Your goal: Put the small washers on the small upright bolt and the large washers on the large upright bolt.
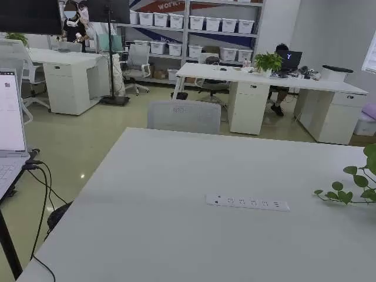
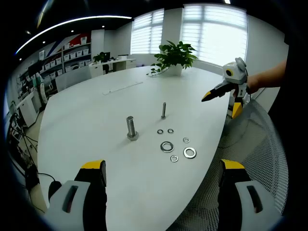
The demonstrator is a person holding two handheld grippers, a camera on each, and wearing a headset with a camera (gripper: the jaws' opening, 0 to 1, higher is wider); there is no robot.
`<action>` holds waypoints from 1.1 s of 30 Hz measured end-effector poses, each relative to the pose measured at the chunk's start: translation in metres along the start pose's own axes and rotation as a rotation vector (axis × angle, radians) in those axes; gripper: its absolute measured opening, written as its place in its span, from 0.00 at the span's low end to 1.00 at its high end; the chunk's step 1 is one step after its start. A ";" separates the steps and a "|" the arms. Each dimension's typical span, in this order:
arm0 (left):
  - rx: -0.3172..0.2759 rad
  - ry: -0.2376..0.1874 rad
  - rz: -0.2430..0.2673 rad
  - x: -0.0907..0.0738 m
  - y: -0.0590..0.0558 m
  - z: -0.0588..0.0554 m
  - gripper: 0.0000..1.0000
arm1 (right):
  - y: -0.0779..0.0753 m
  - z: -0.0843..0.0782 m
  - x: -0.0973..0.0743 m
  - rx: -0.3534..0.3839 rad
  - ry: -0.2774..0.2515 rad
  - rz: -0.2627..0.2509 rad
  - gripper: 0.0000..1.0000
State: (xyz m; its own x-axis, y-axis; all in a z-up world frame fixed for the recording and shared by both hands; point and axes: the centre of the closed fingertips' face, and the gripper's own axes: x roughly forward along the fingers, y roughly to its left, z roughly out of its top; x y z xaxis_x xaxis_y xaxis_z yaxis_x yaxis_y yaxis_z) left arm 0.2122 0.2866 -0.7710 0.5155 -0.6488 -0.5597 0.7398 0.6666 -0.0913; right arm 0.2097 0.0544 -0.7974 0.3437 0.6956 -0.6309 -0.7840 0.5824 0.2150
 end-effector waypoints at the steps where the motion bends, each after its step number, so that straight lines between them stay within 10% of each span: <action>1: 0.000 -0.001 0.000 0.000 0.000 0.000 0.96 | 0.001 0.000 0.000 -0.005 0.003 0.004 0.98; 33: 0.003 0.005 0.008 -0.008 0.002 -0.002 0.99 | -0.003 0.003 -0.004 -0.042 0.034 -0.008 0.94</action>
State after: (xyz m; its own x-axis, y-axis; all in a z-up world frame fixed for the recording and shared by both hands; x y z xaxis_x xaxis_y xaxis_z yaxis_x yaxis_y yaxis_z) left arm 0.2088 0.2941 -0.7687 0.5190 -0.6420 -0.5644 0.7374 0.6702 -0.0842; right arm 0.2121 0.0513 -0.7934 0.3323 0.6758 -0.6579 -0.8026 0.5690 0.1790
